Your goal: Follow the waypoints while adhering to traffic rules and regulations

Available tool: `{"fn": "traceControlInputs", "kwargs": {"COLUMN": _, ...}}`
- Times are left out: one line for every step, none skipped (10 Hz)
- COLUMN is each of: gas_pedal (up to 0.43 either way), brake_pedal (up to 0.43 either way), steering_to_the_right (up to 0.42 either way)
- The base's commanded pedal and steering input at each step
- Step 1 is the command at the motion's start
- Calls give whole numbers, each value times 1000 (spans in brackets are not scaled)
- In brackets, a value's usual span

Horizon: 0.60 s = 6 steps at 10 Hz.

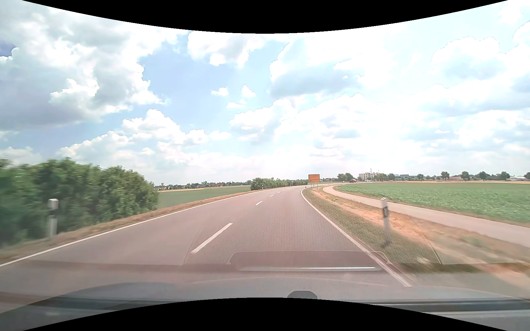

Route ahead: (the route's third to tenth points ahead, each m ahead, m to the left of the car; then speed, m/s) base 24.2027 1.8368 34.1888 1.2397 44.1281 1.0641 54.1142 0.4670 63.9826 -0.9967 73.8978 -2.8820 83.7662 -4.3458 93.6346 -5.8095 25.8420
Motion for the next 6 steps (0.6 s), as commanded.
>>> {"fn": "traceControlInputs", "kwargs": {"gas_pedal": 197, "brake_pedal": 0, "steering_to_the_right": 13}}
{"fn": "traceControlInputs", "kwargs": {"gas_pedal": 197, "brake_pedal": 0, "steering_to_the_right": 13}}
{"fn": "traceControlInputs", "kwargs": {"gas_pedal": 197, "brake_pedal": 0, "steering_to_the_right": 13}}
{"fn": "traceControlInputs", "kwargs": {"gas_pedal": 197, "brake_pedal": 0, "steering_to_the_right": 14}}
{"fn": "traceControlInputs", "kwargs": {"gas_pedal": 189, "brake_pedal": 0, "steering_to_the_right": 14}}
{"fn": "traceControlInputs", "kwargs": {"gas_pedal": 177, "brake_pedal": 0, "steering_to_the_right": 14}}
